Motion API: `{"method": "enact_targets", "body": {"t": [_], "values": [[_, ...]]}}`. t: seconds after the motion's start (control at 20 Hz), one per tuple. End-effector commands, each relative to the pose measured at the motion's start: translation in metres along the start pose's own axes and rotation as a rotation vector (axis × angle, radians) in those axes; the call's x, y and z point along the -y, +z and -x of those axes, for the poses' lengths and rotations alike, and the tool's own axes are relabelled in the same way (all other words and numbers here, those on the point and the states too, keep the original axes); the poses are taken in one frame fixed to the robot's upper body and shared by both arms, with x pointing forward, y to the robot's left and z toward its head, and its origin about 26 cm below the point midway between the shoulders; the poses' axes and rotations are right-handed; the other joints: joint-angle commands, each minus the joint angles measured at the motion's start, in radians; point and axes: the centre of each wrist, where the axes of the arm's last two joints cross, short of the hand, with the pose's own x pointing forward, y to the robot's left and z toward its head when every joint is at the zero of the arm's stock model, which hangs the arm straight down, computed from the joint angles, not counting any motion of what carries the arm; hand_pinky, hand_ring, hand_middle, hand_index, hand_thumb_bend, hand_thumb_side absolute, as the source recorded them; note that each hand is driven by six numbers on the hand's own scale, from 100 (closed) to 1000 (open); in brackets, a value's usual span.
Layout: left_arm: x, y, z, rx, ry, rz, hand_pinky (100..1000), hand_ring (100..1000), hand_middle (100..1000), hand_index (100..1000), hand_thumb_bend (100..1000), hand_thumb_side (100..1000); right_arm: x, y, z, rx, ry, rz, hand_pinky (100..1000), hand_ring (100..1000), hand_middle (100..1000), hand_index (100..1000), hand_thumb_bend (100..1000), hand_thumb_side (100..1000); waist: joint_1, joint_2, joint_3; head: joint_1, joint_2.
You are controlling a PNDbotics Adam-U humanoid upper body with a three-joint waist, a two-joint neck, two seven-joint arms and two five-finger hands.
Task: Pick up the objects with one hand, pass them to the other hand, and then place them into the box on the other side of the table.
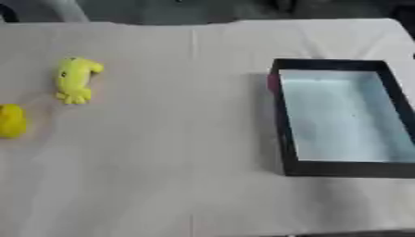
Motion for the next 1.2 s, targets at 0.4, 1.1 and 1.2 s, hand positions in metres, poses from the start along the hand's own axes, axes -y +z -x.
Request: {"method": "enact_targets", "body": {"t": [0.4, 1.1, 1.2], "values": [[0.000, -0.009, -0.016, 0.052, -0.016, 0.004, 928, 735, 740, 882, 340, 609, 0.004, -0.005, -0.013, 0.032, 0.037, 0.001, 1000, 1000, 1000, 1000, 100, 650, 0.019, -0.016, -0.008, 0.012, -0.010], [-0.082, -0.039, -0.059, -0.190, -0.522, 0.245, 998, 808, 775, 915, 393, 436, 0.015, -0.004, -0.016, 0.021, 0.093, 0.012, 1000, 1000, 1000, 1000, 100, 650, 0.056, -0.023, 0.020, 0.035, 0.010], [-0.092, -0.040, -0.060, -0.275, -0.599, 0.300, 1000, 819, 782, 922, 404, 442, 0.015, -0.004, -0.016, 0.020, 0.099, 0.010, 1000, 1000, 1000, 1000, 100, 648, 0.058, -0.024, 0.022, 0.053, 0.012]]}}
